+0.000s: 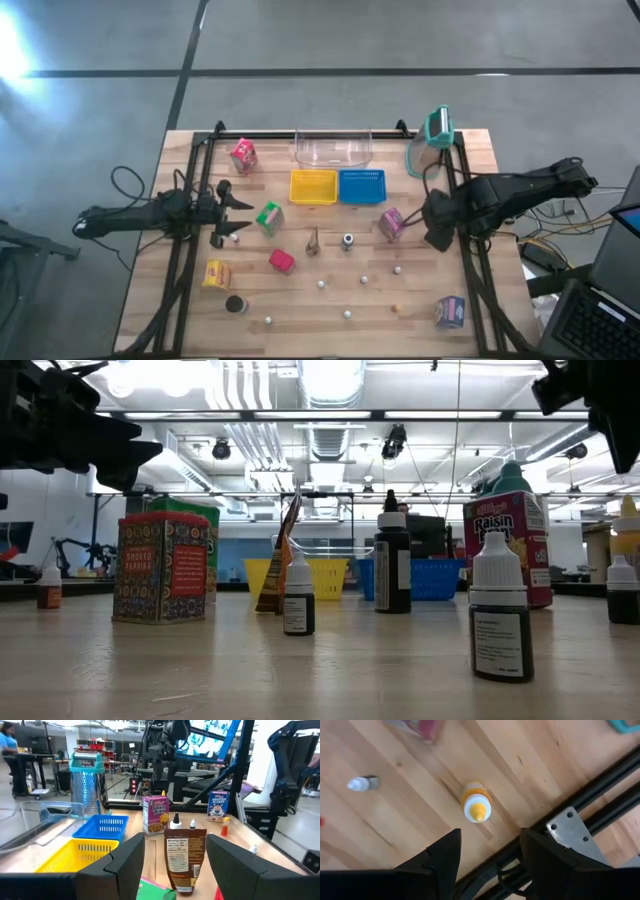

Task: Pick & Place Kitchen Items
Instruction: Put the yellow food coloring bottle into the blue bin

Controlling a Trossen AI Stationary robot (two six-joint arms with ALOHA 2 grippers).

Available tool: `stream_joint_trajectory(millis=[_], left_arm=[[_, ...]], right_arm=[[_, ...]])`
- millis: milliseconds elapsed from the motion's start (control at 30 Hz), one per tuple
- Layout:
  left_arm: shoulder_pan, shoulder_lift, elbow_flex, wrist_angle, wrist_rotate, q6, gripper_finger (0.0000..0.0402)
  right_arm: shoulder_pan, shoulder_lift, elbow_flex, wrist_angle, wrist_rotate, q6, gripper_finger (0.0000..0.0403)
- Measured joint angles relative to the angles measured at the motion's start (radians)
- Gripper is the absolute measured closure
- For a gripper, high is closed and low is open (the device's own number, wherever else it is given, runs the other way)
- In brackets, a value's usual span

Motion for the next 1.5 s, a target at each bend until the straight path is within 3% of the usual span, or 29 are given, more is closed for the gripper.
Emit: stream_joint_trajectory(millis=[233,700,1100,1500], left_arm=[[0.000,0.000,0.000,-0.002,0.000,0.000,0.0183],[0.000,0.000,0.000,-0.001,0.000,-0.051,0.0183],[0.000,0.000,0.000,-0.001,0.000,-0.051,0.0183],[0.000,0.000,0.000,-0.001,0.000,-0.051,0.0183]], right_arm=[[0.000,-0.003,-0.054,0.059,-0.006,0.003,0.0187],[-0.001,-0.002,-0.104,0.135,-0.007,-0.017,0.0209],[-0.001,-0.007,-0.217,0.208,-0.010,0.003,0.0195],[-0.001,-0.007,-0.230,0.256,-0.010,-0.008,0.0226]])
